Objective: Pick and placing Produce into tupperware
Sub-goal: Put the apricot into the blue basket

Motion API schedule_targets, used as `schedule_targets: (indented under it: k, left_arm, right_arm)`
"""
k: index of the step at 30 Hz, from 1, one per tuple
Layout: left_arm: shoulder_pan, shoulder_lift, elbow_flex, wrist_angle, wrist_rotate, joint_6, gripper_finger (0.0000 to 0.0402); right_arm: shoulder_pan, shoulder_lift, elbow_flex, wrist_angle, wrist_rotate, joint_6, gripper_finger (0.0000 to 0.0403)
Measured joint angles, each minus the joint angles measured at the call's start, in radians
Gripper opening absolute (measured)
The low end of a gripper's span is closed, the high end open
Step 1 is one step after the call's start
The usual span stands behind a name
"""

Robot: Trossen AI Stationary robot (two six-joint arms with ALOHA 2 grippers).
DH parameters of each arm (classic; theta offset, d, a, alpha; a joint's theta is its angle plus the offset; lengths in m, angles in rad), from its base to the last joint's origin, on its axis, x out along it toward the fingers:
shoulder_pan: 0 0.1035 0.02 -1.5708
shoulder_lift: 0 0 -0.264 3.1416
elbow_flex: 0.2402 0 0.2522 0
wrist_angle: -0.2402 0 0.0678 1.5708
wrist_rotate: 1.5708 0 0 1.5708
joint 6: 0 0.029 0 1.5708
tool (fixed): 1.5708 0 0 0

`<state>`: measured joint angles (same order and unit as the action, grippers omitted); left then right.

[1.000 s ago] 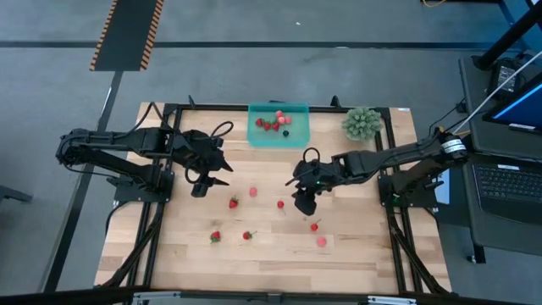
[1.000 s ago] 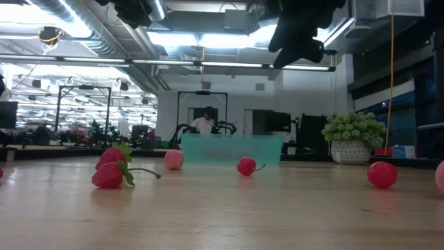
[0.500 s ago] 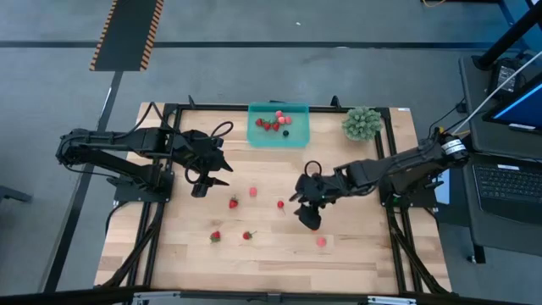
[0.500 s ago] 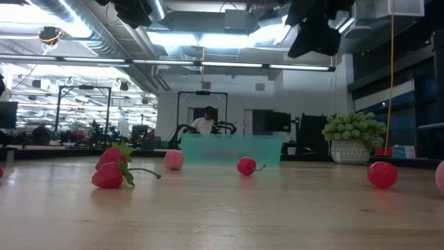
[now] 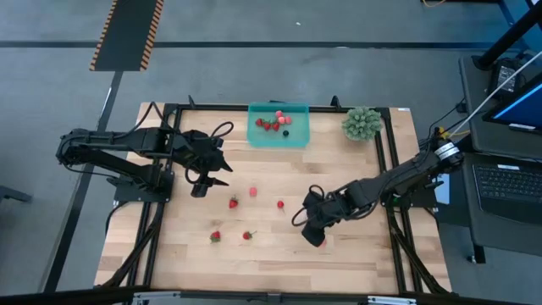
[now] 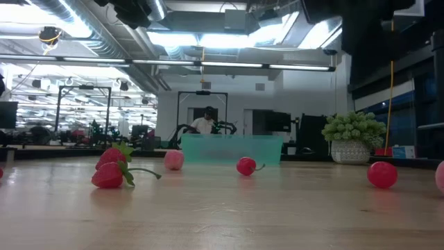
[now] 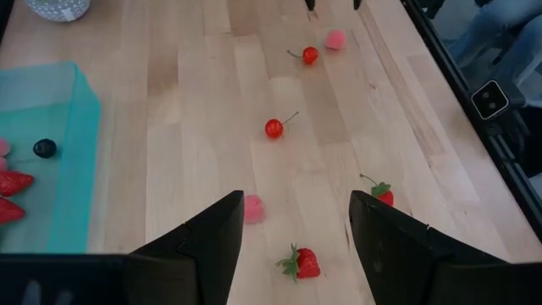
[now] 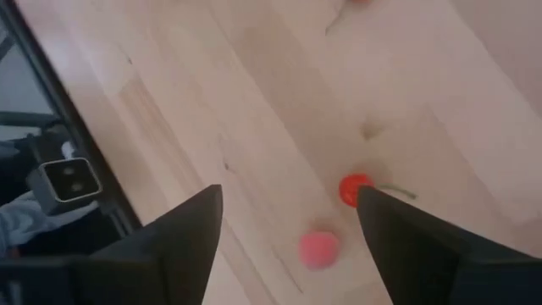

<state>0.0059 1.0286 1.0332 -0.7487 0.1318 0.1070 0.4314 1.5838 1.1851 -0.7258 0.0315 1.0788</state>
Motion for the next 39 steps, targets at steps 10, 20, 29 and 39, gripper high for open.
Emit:
schedule_targets:
  k: [10, 20, 29, 39]
  left_arm:
    - [0.0, 0.0, 0.0, 0.001, 0.0, 0.0, 0.0208]
    - [0.0, 0.0, 0.0, 0.002, 0.0, 0.001, 0.0208]
    - [0.0, 0.0, 0.0, 0.002, 0.0, 0.022, 0.0208]
    - [0.0, 0.0, 0.0, 0.004, 0.0, 0.034, 0.0208]
  right_arm:
    - [0.004, 0.105, 0.0, -0.116, 0.002, 0.225, 0.027]
    - [0.004, 0.192, 0.0, -0.094, -0.062, 0.279, 0.027]
    - [0.053, 0.199, 0.0, -0.094, -0.145, 0.407, 0.027]
    - [0.105, 0.254, 0.001, -0.043, -0.157, 0.509, 0.027]
